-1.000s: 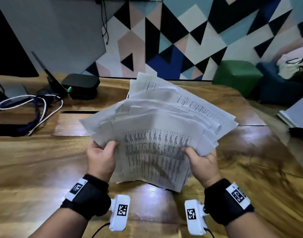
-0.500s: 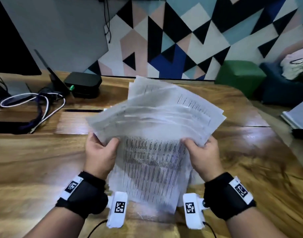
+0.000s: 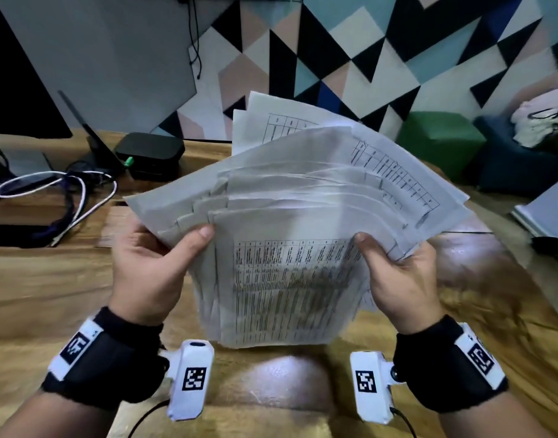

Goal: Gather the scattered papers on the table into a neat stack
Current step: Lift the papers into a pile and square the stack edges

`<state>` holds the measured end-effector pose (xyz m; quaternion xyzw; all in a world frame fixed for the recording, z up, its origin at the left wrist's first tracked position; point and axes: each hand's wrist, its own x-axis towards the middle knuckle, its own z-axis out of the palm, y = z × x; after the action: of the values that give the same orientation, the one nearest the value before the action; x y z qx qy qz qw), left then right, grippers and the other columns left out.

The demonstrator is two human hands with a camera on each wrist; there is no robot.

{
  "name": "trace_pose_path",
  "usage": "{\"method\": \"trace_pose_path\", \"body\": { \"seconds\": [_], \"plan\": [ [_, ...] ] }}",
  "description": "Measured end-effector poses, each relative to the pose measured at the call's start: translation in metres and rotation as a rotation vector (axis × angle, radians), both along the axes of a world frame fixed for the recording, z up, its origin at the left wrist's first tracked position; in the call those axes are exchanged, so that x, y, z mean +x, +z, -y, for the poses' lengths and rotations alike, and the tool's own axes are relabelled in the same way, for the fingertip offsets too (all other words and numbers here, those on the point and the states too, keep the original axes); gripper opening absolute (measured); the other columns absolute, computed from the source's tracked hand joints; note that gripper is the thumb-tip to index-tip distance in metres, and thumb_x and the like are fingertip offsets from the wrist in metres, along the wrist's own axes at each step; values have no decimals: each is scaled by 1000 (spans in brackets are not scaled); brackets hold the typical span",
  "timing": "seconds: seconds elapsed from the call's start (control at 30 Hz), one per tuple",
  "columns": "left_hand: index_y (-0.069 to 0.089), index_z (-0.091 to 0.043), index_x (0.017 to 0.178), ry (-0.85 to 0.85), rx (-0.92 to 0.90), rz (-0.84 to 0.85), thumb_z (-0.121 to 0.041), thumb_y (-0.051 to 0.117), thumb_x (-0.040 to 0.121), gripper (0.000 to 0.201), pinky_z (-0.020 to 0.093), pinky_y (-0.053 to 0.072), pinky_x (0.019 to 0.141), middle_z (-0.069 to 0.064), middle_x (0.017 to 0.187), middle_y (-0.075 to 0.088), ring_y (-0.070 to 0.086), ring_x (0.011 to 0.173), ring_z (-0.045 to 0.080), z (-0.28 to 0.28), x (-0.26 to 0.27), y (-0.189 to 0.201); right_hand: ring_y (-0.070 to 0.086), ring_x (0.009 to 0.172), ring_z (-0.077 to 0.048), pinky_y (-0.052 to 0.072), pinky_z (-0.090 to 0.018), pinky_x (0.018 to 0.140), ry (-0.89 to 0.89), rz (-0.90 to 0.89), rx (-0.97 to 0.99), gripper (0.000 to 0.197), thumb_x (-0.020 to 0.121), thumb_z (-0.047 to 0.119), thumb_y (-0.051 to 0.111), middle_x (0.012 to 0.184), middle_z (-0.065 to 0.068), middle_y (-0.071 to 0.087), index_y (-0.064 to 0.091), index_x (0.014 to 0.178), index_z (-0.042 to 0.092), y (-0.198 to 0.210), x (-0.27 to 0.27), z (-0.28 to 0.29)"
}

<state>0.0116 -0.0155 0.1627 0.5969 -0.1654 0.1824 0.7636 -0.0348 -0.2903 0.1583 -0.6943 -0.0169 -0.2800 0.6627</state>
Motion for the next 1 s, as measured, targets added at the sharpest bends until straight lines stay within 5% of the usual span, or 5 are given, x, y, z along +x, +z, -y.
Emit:
{"method": "trace_pose_path", "body": {
  "seconds": [0.17, 0.33, 0.47, 0.8, 1.0],
  "plan": [
    [70, -10, 102, -183, 9, -295, 6, 75, 73, 33, 23, 57, 77, 1, 94, 78, 73, 89, 14, 7, 1, -30, 69, 90, 1, 52, -15, 83, -46, 31, 64, 32, 87, -12, 62, 88, 22, 75, 70, 99, 16, 6, 3, -1],
    [76, -12, 81, 70, 13, -308, 3, 77, 73, 17, 17, 55, 68, -8, 77, 78, 72, 73, 4, 33, 2, -48, 69, 88, 1, 52, -15, 81, -57, 129, 143, 25, 84, -10, 64, 87, 20, 75, 70, 97, 10, 5, -4, -14],
    [70, 1, 99, 174, 39, -422, -2, 77, 71, 29, 16, 55, 66, 1, 85, 77, 71, 82, 17, 33, 1, -80, 69, 86, 8, 51, -8, 77, -25, -93, 111, 35, 79, -19, 64, 84, 24, 75, 66, 97, 11, -46, -14, -17],
    [65, 8, 100, 201, 16, -456, 8, 60, 88, 13, 17, 56, 64, -6, 74, 76, 71, 71, 3, 34, 1, -79, 68, 105, -12, 54, -40, 96, -71, -311, 42, 19, 92, 7, 58, 102, 9, 76, 71, 106, 10, -74, -3, -17],
    [59, 3, 108, 144, 7, -412, -4, 74, 69, 42, 13, 54, 65, 0, 87, 74, 70, 83, 6, 18, -5, -75, 64, 91, 16, 44, -2, 82, 76, -311, -191, 32, 81, -8, 68, 84, 29, 73, 69, 91, 23, -52, -12, 7]
  ]
}}
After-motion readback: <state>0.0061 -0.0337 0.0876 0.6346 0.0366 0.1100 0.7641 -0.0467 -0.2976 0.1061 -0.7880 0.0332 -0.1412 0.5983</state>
